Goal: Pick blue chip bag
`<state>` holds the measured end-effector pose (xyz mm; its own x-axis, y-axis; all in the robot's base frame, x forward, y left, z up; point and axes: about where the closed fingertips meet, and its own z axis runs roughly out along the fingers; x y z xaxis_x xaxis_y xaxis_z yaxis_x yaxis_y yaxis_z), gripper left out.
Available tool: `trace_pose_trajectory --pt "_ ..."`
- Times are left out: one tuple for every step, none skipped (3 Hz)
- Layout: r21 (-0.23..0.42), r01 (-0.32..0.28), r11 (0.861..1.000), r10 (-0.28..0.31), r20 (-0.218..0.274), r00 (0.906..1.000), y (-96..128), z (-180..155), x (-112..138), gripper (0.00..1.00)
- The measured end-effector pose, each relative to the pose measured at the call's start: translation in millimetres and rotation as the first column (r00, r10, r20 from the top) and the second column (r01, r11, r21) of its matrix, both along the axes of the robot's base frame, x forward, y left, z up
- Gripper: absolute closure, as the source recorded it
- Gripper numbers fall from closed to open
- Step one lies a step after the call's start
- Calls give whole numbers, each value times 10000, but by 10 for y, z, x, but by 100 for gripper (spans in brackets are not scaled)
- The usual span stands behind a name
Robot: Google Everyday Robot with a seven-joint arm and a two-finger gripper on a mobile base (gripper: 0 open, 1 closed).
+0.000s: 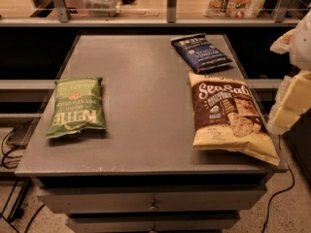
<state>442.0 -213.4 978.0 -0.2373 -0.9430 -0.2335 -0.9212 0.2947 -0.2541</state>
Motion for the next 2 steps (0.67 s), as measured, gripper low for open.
trace_pose_trajectory --pt "661 735 9951 -766 455 9960 109 9 259 0" --pt "1513 1534 9765 -1685 927 9813 214 18 730 0"
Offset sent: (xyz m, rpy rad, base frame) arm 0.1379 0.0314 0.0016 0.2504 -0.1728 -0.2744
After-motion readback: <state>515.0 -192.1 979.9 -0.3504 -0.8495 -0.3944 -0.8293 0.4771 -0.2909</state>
